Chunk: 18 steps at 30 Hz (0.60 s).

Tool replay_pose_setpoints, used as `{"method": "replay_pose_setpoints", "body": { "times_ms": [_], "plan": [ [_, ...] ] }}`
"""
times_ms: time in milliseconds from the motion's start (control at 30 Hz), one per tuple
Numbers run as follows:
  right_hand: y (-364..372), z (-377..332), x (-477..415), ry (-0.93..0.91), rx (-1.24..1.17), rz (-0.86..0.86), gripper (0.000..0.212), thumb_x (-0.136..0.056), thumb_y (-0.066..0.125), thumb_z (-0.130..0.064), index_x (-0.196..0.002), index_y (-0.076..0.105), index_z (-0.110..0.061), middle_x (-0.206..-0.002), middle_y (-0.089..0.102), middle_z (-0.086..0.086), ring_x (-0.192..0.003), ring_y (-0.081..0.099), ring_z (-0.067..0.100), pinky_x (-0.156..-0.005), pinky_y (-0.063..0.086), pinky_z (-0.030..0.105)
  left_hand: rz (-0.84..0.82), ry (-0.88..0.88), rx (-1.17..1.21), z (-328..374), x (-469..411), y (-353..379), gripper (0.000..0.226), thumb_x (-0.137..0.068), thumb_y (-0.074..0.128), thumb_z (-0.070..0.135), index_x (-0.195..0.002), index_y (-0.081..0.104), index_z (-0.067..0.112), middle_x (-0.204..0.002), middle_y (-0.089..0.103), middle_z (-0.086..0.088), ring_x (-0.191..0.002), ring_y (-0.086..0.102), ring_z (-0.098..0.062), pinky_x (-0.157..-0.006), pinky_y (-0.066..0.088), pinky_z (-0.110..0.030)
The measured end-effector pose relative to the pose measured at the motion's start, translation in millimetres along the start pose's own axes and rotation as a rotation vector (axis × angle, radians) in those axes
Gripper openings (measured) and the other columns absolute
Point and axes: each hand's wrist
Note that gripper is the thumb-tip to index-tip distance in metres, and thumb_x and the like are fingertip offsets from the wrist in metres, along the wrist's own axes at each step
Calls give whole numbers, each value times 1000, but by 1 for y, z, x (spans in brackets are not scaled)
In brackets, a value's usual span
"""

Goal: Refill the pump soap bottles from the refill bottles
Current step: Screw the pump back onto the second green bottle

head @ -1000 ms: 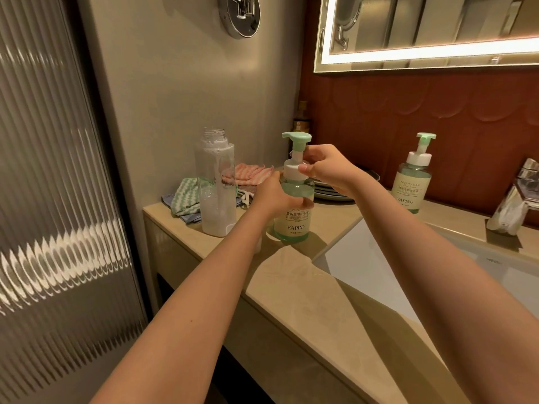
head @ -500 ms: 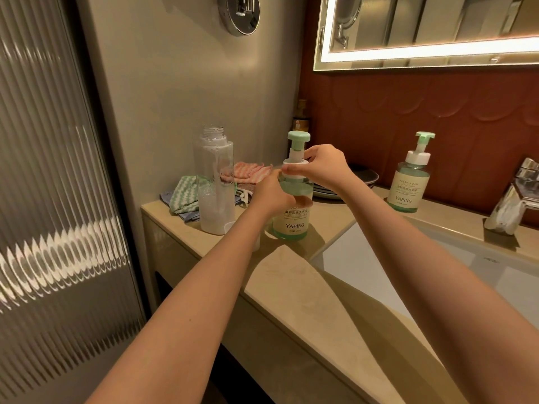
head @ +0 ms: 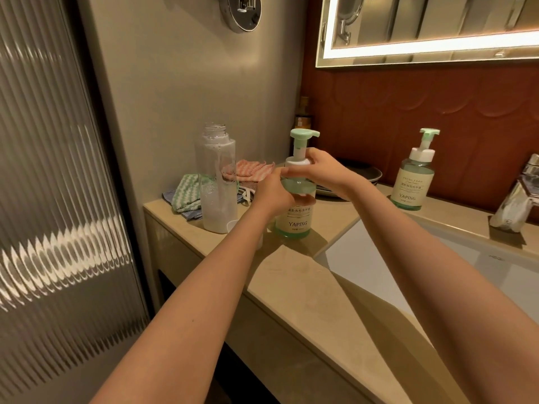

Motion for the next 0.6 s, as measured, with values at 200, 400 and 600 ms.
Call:
{"method": "replay_pose_setpoints", "body": {
  "times_ms": [200, 400, 600],
  "plan": [
    [0, 5, 2, -47, 127, 207, 53, -70, 79, -28, -114, 55, -11, -102, 58, -1, -94, 57, 15, -71, 47, 22, 2, 8, -11, 2, 0, -1, 73, -67, 81, 26, -130, 44, 18, -126, 56, -3, -119, 51, -25, -94, 45, -42],
    [-1, 5, 5, 0, -180, -3, 52, -81, 68, -15, -128, 45, -10, -113, 54, -1, -107, 53, 17, -86, 44, 29, 1, 8, -4, 3, 1, 0, 71, -68, 81, 24, -129, 45, 18, -126, 56, -3, -119, 51, -24, -96, 45, -42],
    [4, 9, 5, -109, 105, 252, 61, -69, 80, -31, -120, 52, -13, -105, 56, -4, -93, 53, 10, -71, 46, 20, 3, -5, -9, 3, 1, 0, 72, -69, 80, 26, -131, 44, 20, -128, 55, -3, -120, 50, -25, -95, 44, -43]
  ]
}}
Point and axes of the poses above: each hand's wrist, its own x-axis away from the middle knuckle, its own y-axis out of the palm, z = x × y
